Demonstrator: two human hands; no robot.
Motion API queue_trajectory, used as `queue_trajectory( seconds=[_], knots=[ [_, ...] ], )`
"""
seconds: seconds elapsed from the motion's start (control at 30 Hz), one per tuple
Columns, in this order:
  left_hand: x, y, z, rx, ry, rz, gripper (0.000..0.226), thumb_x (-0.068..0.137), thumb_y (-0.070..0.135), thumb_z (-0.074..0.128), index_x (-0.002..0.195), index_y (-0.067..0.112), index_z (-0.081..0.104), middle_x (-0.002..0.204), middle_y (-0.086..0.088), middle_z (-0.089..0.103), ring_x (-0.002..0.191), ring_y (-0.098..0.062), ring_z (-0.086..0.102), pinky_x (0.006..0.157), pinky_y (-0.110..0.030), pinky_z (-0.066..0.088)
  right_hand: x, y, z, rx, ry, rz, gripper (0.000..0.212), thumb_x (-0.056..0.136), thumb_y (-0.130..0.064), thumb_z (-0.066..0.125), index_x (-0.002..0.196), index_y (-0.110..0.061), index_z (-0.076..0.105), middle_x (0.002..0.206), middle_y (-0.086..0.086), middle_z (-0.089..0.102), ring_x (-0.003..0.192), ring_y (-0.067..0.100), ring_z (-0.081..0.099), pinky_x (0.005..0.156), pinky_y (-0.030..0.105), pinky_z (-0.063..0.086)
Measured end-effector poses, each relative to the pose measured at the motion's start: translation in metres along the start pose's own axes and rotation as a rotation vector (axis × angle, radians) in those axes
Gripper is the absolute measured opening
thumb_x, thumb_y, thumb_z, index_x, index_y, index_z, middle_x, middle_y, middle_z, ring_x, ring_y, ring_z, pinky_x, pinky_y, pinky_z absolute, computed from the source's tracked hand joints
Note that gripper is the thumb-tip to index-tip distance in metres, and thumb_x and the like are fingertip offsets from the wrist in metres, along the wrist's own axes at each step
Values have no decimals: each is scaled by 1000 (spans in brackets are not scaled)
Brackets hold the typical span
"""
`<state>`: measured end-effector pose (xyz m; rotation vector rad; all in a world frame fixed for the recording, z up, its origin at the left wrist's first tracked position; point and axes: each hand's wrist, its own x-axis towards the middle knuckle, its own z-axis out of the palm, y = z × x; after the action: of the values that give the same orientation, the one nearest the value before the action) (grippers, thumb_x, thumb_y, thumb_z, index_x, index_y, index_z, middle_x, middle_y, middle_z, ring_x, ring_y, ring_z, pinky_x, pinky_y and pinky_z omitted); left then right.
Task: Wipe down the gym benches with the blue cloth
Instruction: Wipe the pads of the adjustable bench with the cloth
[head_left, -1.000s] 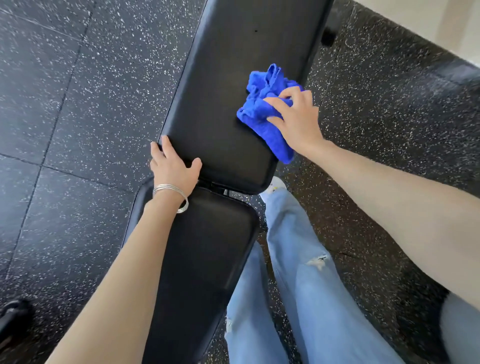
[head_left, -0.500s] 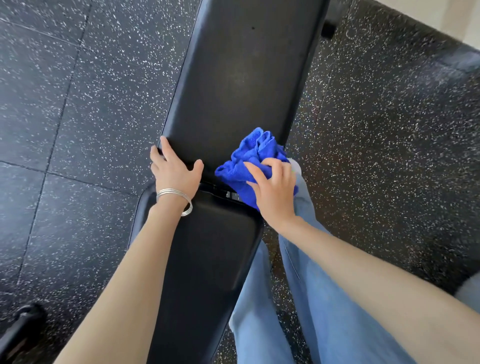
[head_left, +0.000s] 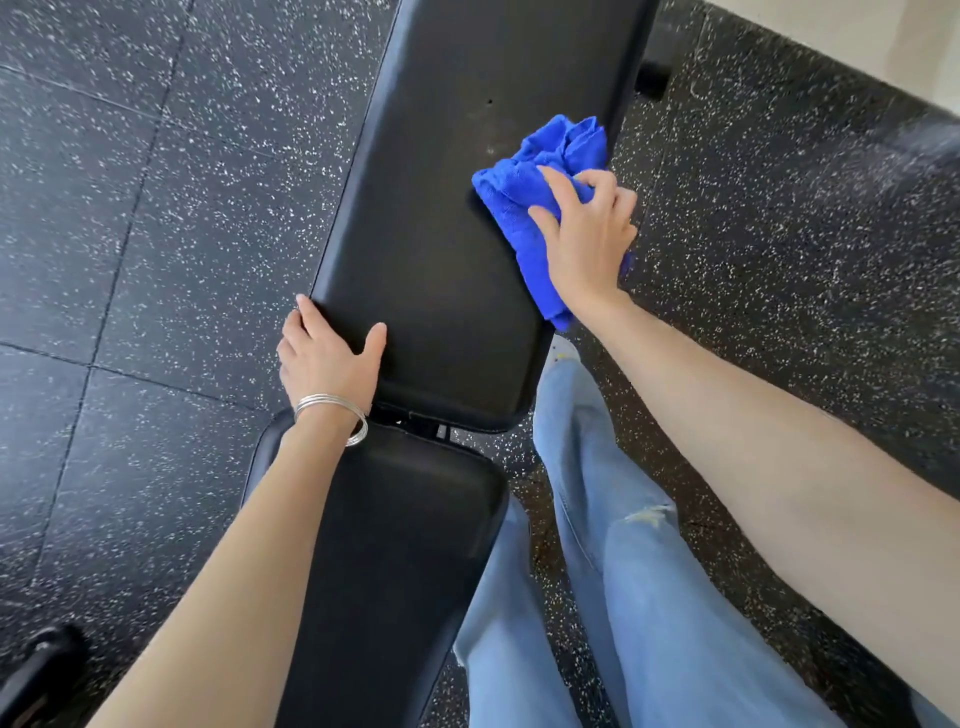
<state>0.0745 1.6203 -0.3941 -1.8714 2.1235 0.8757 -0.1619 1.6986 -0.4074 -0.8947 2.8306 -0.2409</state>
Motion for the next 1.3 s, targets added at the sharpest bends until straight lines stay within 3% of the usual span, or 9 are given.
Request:
queue_trajectory(
  seconds=[0.13,0.33,0.5,0.63,0.8,0.97,1.07,1.17,1.3],
  knots=[
    [13,13,-1,44,20,-7,88,88,52,51,150,6,10,151,-18,24,136,-38,27,112,-48,23,-19,-19,5,28,-26,70,41,91,-46,51,132,-40,47,133,2,40,114,29,36,82,43,37],
    [33,49,0,52,32,-46,89,87,53,53,150,6,12,151,-18,25,137,-38,26,113,-49,20,-46,-1,11,-17,3,-327,40,83,-47,47,118,-34,60,110,6,58,88,32,50,63,37,40],
    [48,71,0,78,36,-57,93,84,56,55,149,7,12,151,-17,24,136,-38,26,112,-51,21,9,23,2,23,-26,-572,31,81,-40,49,109,-35,61,102,4,58,86,24,39,60,36,43],
    [56,85,-3,99,28,-40,95,83,57,56,150,7,11,150,-17,24,135,-38,27,111,-51,22,73,27,-12,-21,-12,-447,31,83,-37,58,113,-34,62,111,5,58,95,33,50,67,39,40],
    [66,103,-3,103,22,-64,97,82,59,57,150,8,11,150,-18,24,135,-39,26,111,-52,22,154,20,-32,-4,-82,-100,37,92,-38,54,129,-37,49,130,2,41,117,28,36,88,43,39],
    [72,113,1,97,45,-115,96,81,60,56,149,9,13,149,-17,26,135,-38,27,109,-55,22,123,5,-16,109,-12,-1,41,88,-42,55,129,-37,50,130,1,43,117,28,37,87,45,38],
    [76,115,2,92,55,-123,95,82,59,56,149,9,13,149,-16,26,135,-37,28,108,-54,22,73,9,-4,130,86,-116,39,83,-42,59,121,-35,58,121,4,53,109,28,41,76,44,40],
    [77,117,3,93,66,-135,93,82,58,57,149,9,15,149,-15,27,135,-36,28,108,-52,22,35,26,4,59,58,-354,37,82,-41,56,119,-38,58,117,2,56,105,25,39,71,41,40],
    [77,120,4,100,73,-148,93,82,57,58,149,9,16,149,-15,27,135,-37,28,108,-53,23,74,43,-1,78,48,-535,34,81,-41,55,114,-39,59,111,0,58,102,25,38,68,39,39]
  ],
)
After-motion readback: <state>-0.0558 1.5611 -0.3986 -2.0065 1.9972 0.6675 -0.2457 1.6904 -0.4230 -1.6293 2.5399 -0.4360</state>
